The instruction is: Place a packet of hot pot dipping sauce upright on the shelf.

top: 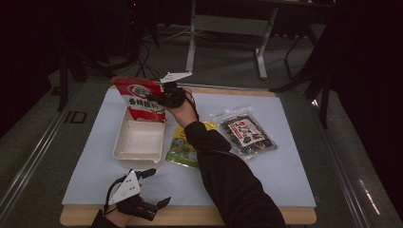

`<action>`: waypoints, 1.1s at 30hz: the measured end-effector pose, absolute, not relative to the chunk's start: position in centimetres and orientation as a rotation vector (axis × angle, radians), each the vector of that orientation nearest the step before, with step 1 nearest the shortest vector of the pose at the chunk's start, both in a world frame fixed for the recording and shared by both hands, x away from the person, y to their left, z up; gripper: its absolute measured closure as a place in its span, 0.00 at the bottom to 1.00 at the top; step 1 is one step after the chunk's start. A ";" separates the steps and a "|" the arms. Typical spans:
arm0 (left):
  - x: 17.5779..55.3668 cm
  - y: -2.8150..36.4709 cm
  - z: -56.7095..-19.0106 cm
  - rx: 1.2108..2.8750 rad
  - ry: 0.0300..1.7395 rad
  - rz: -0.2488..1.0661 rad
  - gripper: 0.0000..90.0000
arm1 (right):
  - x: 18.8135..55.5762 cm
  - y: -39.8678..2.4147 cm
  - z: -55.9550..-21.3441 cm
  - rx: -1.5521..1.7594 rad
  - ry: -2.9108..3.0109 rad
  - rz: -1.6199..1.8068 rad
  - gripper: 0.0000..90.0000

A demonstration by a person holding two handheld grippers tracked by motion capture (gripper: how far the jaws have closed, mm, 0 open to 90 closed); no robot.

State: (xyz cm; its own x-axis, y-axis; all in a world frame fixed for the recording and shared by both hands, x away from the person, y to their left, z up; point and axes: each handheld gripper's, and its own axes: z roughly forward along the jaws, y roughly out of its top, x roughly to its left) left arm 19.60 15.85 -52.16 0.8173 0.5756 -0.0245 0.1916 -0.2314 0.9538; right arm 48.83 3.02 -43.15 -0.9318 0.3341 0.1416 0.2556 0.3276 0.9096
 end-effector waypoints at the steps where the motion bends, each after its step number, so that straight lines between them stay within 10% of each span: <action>1: 19.6 15.9 -52.2 1.800 0.589 0.397 0.02 | 48.9 3.2 -43.4 0.555 2.503 1.683 1.00; 33: 19.8 15.8 -52.4 1.813 0.588 0.390 0.02 | 48.4 4.4 -44.7 0.699 2.469 1.745 1.00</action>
State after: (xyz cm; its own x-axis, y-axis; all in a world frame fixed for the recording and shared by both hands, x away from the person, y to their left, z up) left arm 19.78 15.76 -52.39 0.8202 0.5715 -0.0265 0.1986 -0.2410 0.9500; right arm 48.39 4.35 -44.71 -0.8978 0.3798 0.2231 0.3370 0.2662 0.9031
